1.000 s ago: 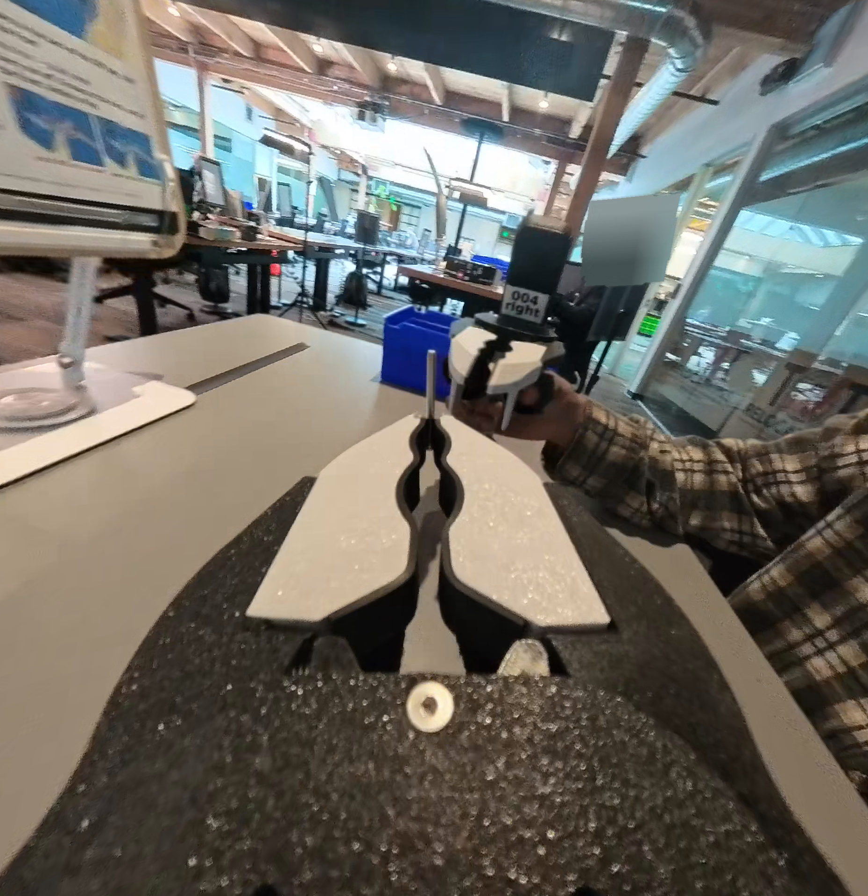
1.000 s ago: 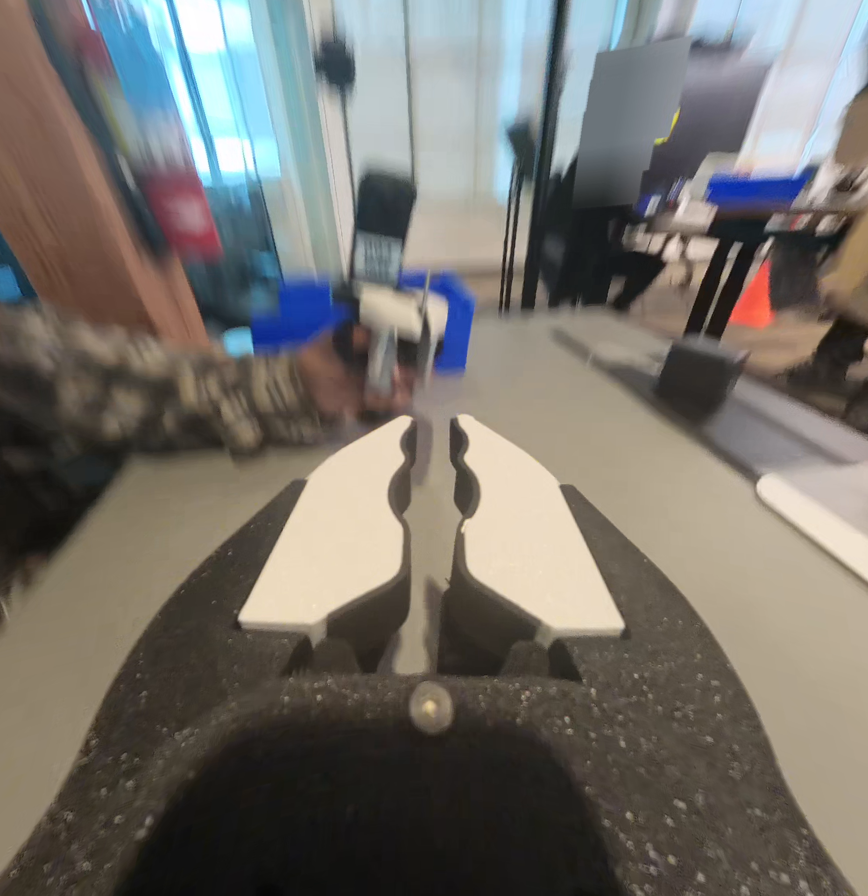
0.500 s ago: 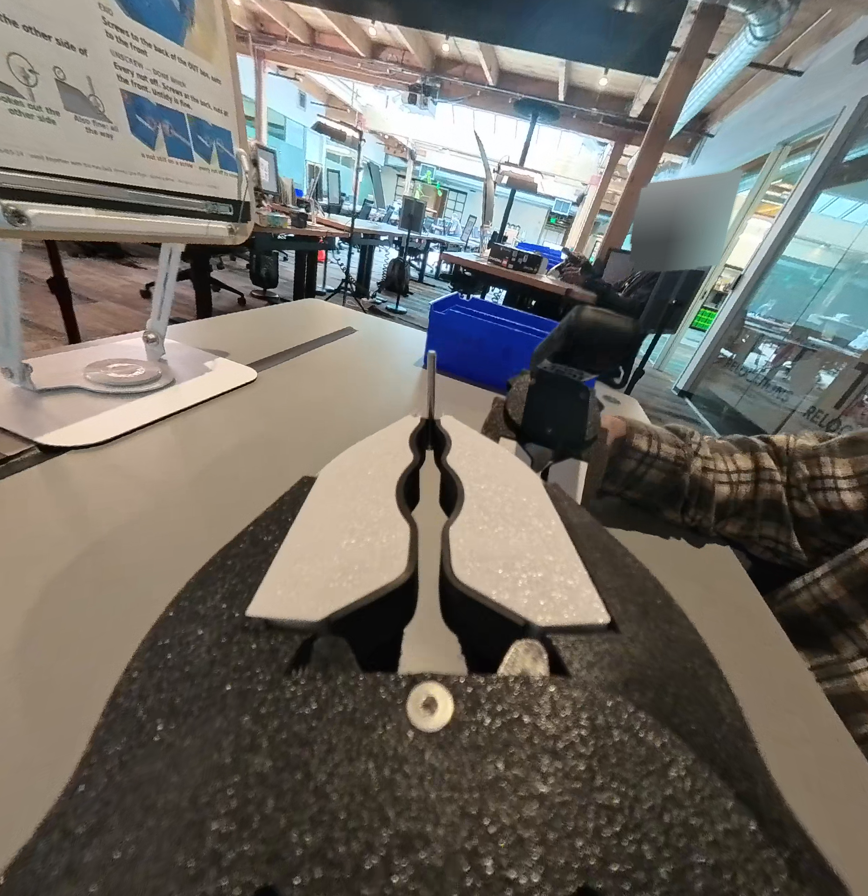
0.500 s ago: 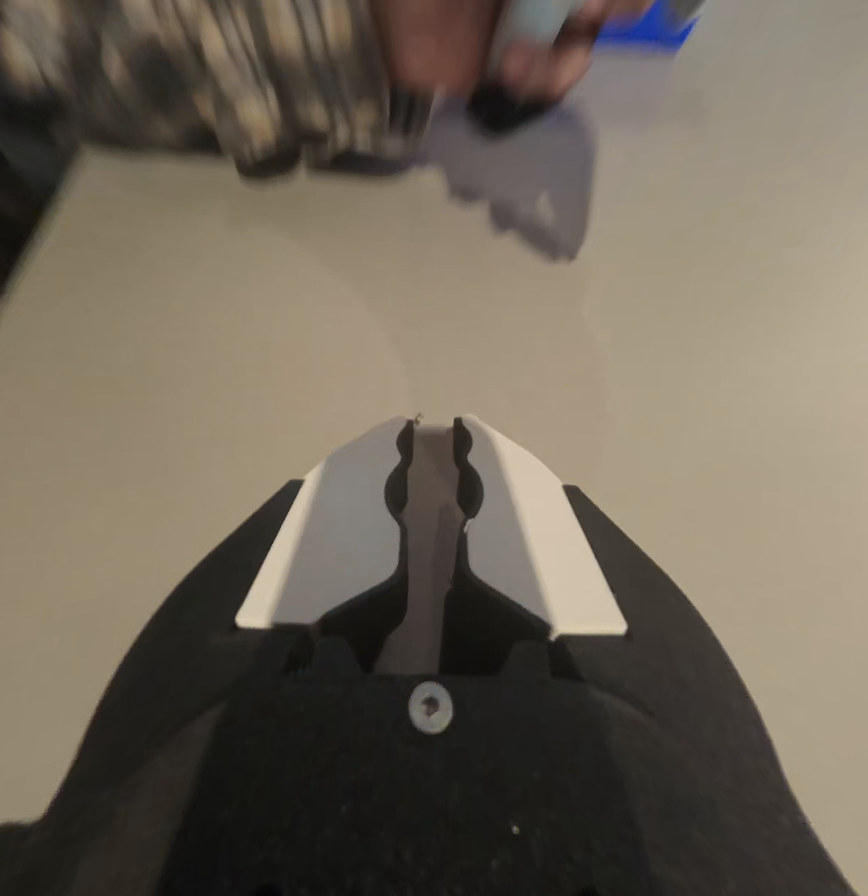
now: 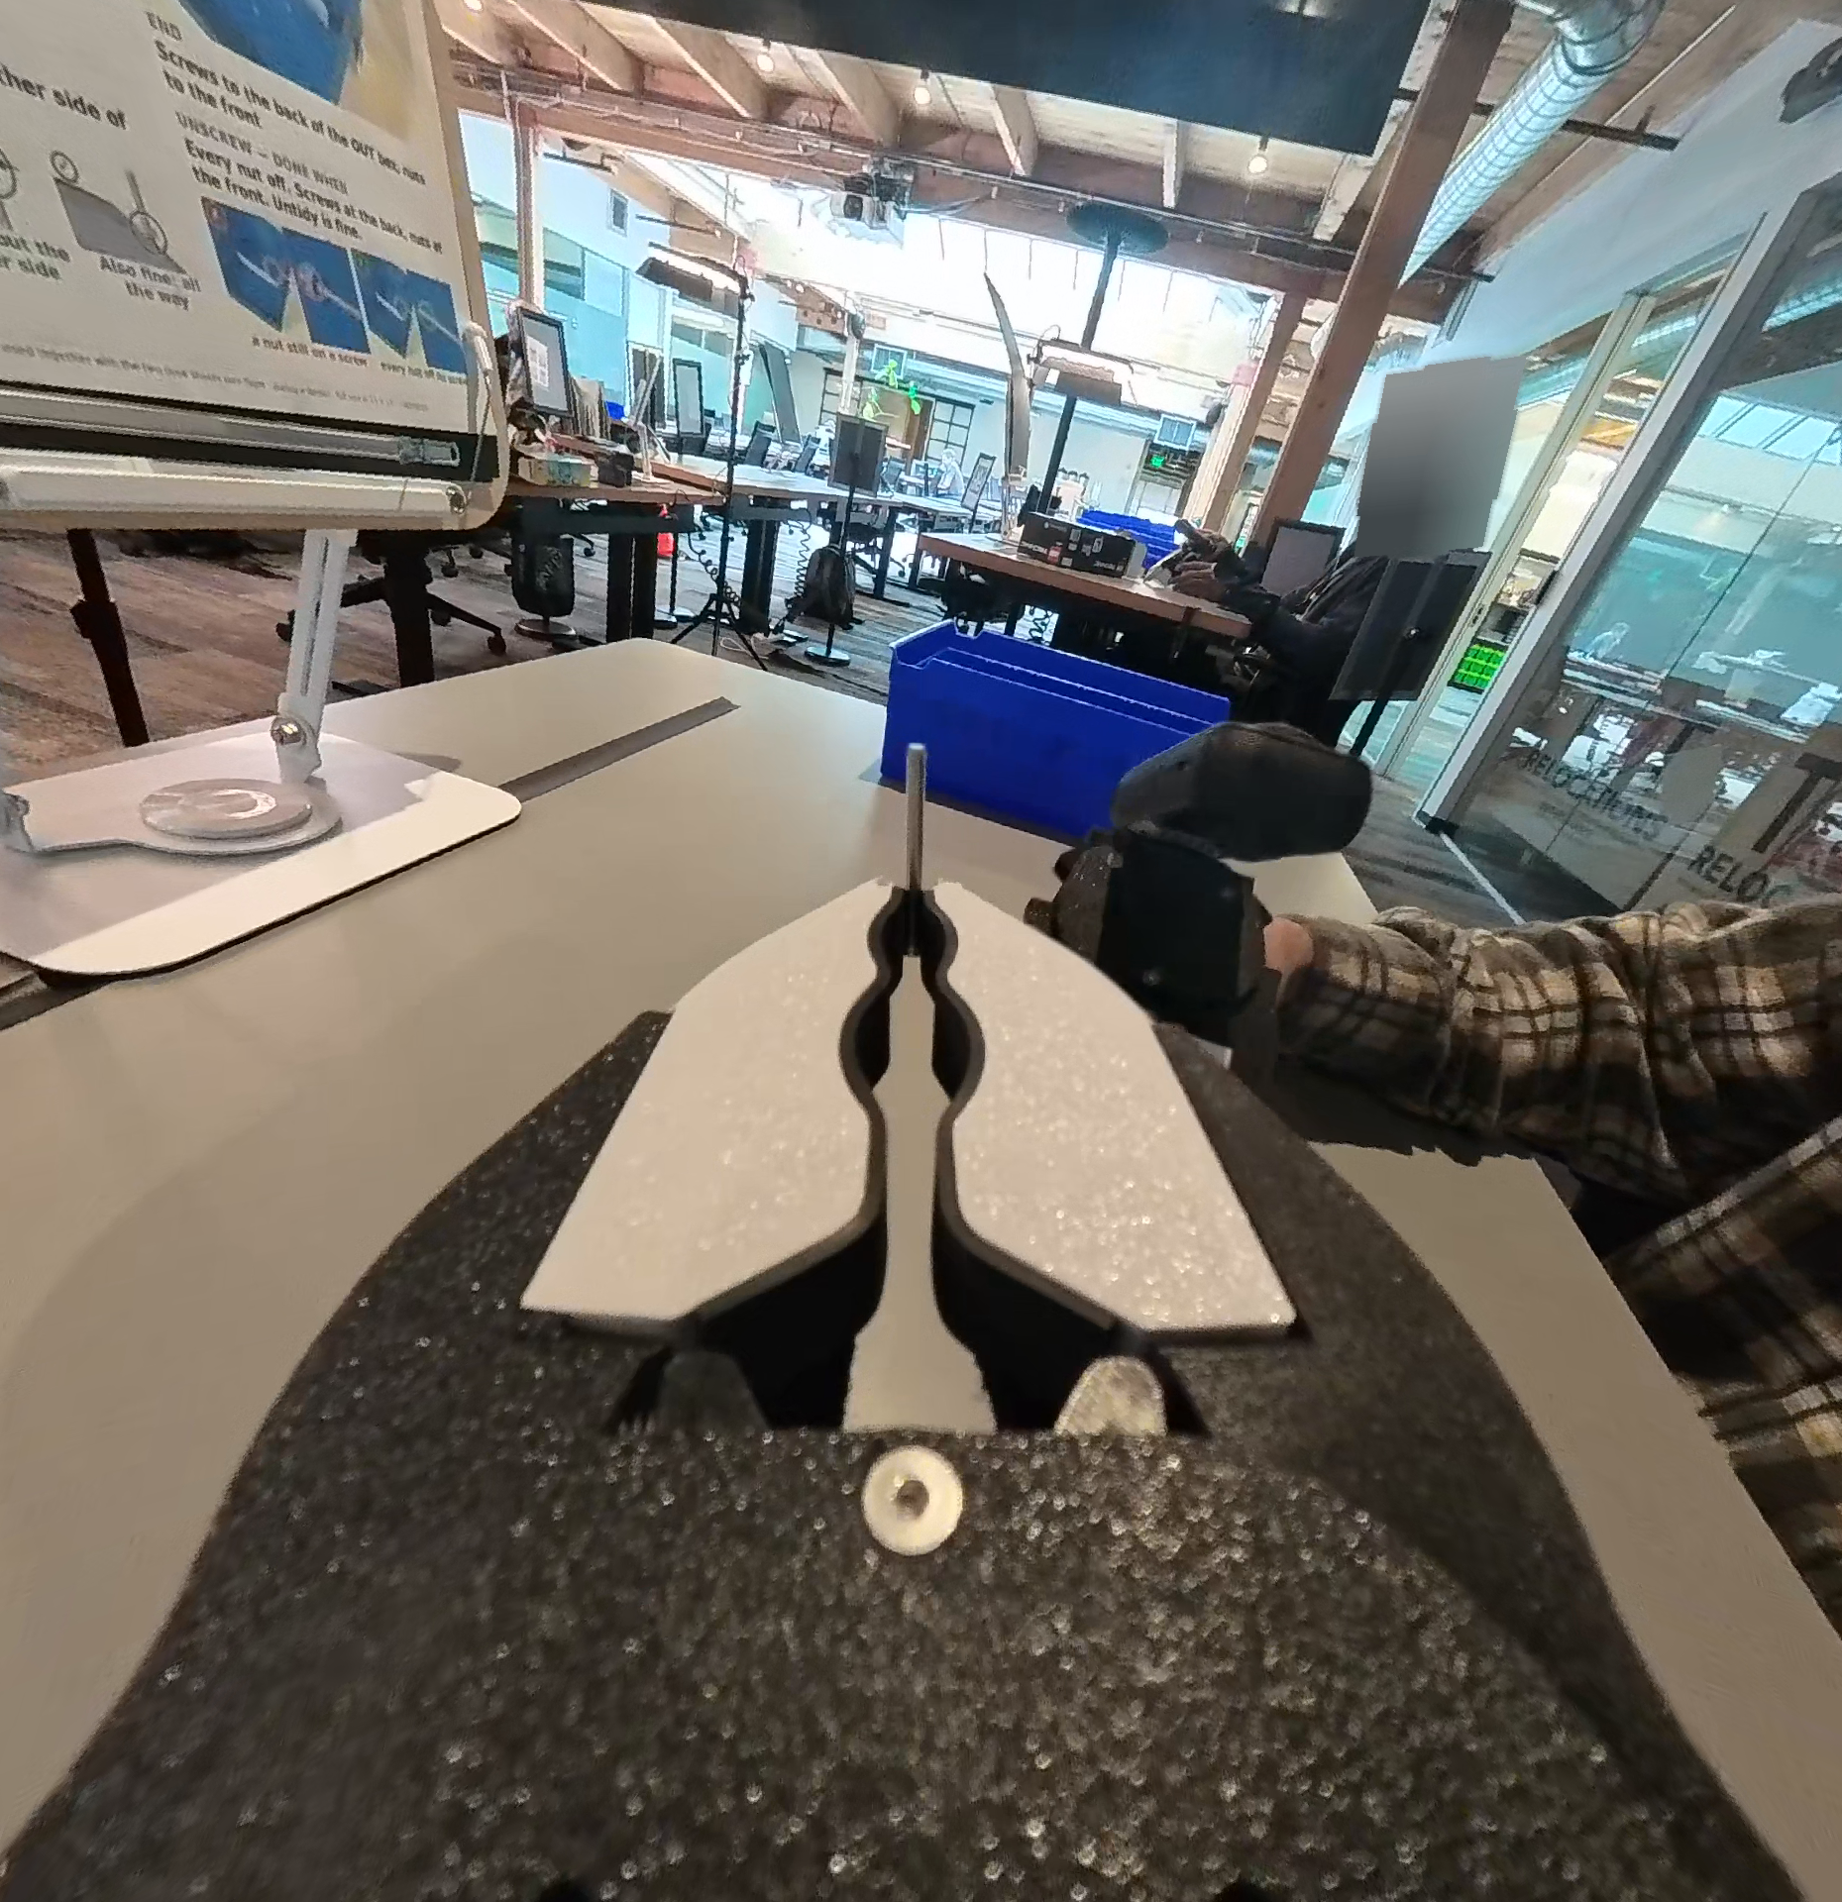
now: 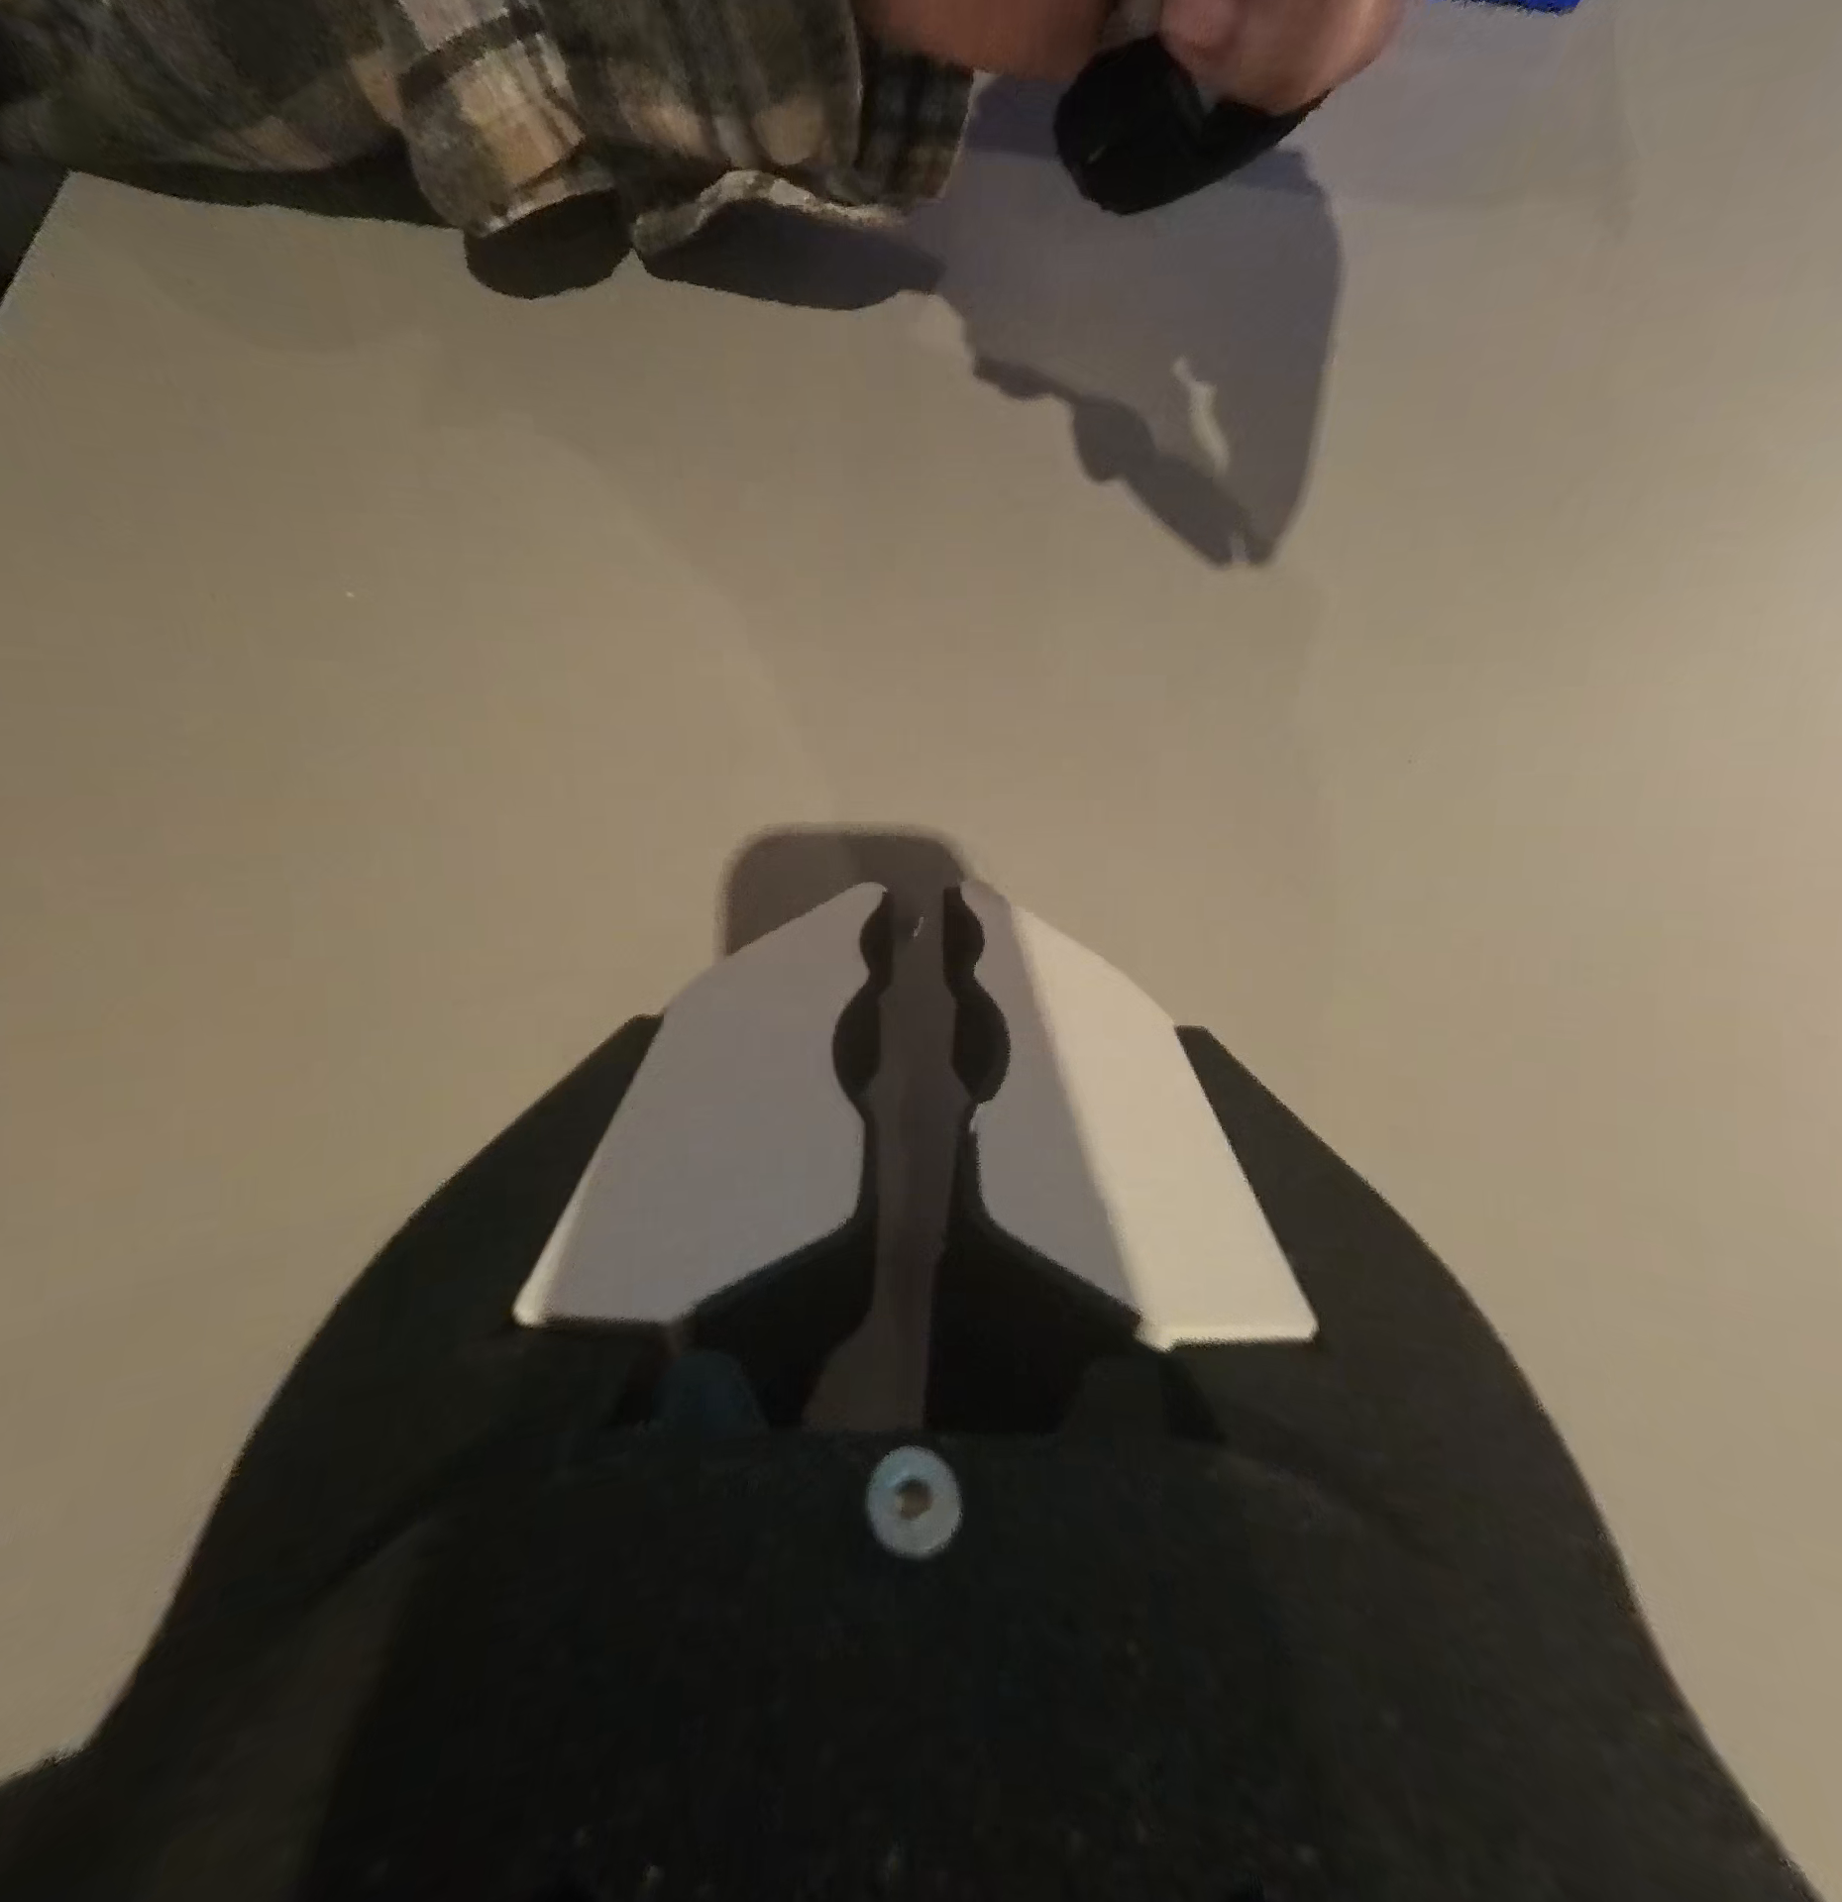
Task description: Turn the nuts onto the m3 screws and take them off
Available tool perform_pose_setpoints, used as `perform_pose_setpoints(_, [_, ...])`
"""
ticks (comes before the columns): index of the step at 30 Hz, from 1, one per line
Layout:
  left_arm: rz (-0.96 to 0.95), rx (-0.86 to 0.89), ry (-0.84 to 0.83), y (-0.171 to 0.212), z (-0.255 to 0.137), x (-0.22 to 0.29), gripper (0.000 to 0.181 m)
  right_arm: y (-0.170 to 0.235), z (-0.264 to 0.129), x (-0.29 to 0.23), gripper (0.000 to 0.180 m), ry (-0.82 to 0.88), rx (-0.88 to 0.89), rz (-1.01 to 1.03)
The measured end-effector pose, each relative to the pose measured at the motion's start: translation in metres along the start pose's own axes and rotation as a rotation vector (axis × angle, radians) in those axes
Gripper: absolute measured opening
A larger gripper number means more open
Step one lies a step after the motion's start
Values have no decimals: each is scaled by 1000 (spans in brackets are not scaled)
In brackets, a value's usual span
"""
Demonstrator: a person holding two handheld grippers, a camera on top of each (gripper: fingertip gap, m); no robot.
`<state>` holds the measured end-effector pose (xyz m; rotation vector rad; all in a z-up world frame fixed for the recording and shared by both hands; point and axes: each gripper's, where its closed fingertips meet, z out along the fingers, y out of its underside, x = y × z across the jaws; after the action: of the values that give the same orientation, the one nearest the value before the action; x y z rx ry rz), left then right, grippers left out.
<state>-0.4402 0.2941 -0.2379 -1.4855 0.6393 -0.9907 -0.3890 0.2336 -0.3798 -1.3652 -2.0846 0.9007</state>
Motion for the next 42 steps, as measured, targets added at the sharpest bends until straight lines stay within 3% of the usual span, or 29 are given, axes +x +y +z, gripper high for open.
perform_pose_setpoints(14, [-3,-4,7,1,1,1,1,12,2,16,13,76,-79,40])
perform_pose_setpoints(24, [1,0,2,-1,-1,0,1,7,-35,15,13,86,34,37])
perform_pose_setpoints(42, [9,-10,6,0,0,2,1,21,-6,0,8,-10,-100,-13])
